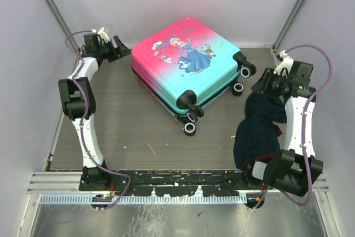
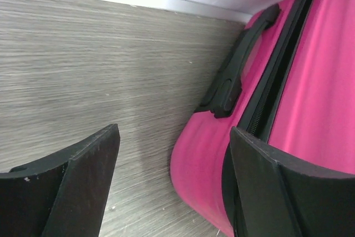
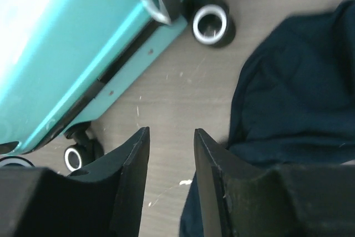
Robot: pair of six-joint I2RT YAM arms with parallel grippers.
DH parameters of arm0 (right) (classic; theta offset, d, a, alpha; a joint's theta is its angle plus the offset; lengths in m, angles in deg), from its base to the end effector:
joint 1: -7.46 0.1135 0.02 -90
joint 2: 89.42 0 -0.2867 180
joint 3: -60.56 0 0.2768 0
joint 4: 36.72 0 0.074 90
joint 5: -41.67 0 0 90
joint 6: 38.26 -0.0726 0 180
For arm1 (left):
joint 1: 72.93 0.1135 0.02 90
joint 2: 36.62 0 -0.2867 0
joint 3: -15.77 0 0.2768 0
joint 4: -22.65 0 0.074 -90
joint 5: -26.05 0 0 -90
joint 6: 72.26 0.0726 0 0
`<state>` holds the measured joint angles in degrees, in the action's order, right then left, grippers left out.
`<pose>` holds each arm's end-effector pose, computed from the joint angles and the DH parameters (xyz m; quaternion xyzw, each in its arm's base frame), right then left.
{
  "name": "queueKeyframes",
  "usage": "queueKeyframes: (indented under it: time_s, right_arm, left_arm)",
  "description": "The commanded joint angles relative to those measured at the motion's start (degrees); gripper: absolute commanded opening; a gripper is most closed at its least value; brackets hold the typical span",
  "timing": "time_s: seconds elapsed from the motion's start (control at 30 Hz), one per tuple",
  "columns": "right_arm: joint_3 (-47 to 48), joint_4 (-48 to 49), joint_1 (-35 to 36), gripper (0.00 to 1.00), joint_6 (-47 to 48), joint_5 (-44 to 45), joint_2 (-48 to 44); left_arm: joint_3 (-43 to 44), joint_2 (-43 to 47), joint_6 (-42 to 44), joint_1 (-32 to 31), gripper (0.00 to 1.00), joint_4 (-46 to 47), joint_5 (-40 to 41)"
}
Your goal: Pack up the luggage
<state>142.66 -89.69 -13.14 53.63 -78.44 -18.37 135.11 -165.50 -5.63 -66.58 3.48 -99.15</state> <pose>0.2940 -0.0716 0.3463 0.0389 0.8874 0.1559 0.4321 0.5909 0.0236 0.2268 -0.0613 0.8322 -0.3292 0.4420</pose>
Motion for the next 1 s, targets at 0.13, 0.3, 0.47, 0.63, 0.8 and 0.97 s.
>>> queueKeyframes:
  time_s: [0.13, 0.3, 0.47, 0.63, 0.8, 0.97]
  right_arm:
    - [-9.8, 5.1, 0.0, 0.40, -10.0, 1.2, -2.8]
    - [-12.5, 9.2, 0.0, 0.36, -4.3, 5.9, 1.0]
    - [-8.4, 12.8, -0.1, 0.34, -1.8, 6.1, 8.8]
    - [-4.3, 19.1, 2.2, 0.34, -2.7, 1.0, 16.5]
    - [-1.5, 23.3, 8.5, 0.36, -4.6, -2.0, 22.9]
    - [2.2, 28.9, 18.4, 0.37, -6.1, -1.5, 27.1]
  left_arm:
    - [-4.7, 5.9, 11.0, -8.8, 0.76, -2.9, -13.0]
    - [-20.3, 18.3, 16.7, -10.6, 0.71, -6.5, -19.4]
    - [-35.5, 31.9, 26.5, -13.5, 0.72, -13.4, -21.4]
    - [-44.4, 39.2, 12.2, -7.0, 0.74, -5.1, -17.6]
    - [-45.3, 41.8, 8.0, 1.0, 0.76, -4.1, -5.2]
    - [-42.6, 40.2, 8.4, 6.2, 0.77, -10.8, -0.7]
